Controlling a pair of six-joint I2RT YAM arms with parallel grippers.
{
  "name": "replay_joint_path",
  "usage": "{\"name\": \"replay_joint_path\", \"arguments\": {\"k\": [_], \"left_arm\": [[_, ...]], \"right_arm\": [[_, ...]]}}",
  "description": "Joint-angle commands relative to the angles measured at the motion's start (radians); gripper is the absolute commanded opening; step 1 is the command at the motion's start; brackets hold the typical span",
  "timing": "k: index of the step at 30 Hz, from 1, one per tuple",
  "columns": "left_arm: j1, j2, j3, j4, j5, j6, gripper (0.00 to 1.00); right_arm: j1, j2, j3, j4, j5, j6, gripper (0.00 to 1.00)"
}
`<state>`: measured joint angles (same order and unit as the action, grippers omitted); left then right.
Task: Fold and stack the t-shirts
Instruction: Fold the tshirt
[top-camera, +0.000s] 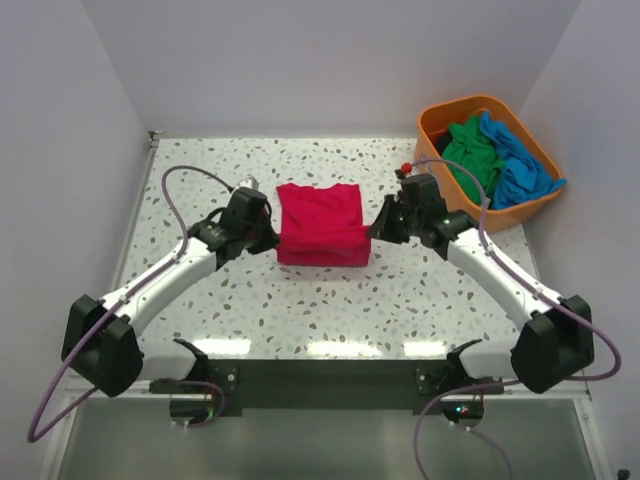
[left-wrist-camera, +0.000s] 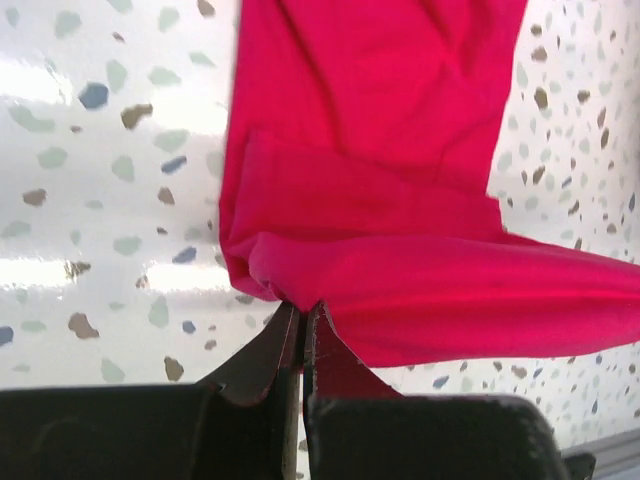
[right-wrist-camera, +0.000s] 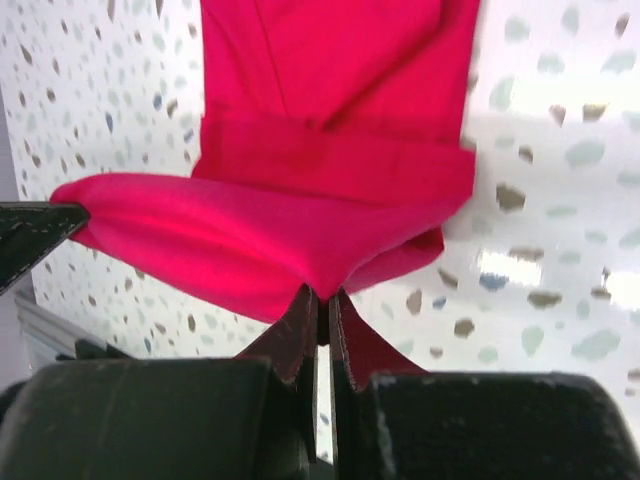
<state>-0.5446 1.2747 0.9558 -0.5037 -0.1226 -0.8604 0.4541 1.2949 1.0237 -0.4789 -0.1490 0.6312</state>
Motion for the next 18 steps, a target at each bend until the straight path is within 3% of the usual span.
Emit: {"name": "replay_joint_path", "arguments": {"k": [1,18], "left_arm": [[0.077,0.069,0.119,0.034,-0.046,0.078,0.0],[0.227,0.553,0.555,0.158,0.035,0.225,0.0]], "right_arm": [[-0.055,0.079,0.119,0.085,-0.003,-0.047,0.0],[-0.201,0.555,0.489,0.195,-0.196,-0.045,0.0]]}}
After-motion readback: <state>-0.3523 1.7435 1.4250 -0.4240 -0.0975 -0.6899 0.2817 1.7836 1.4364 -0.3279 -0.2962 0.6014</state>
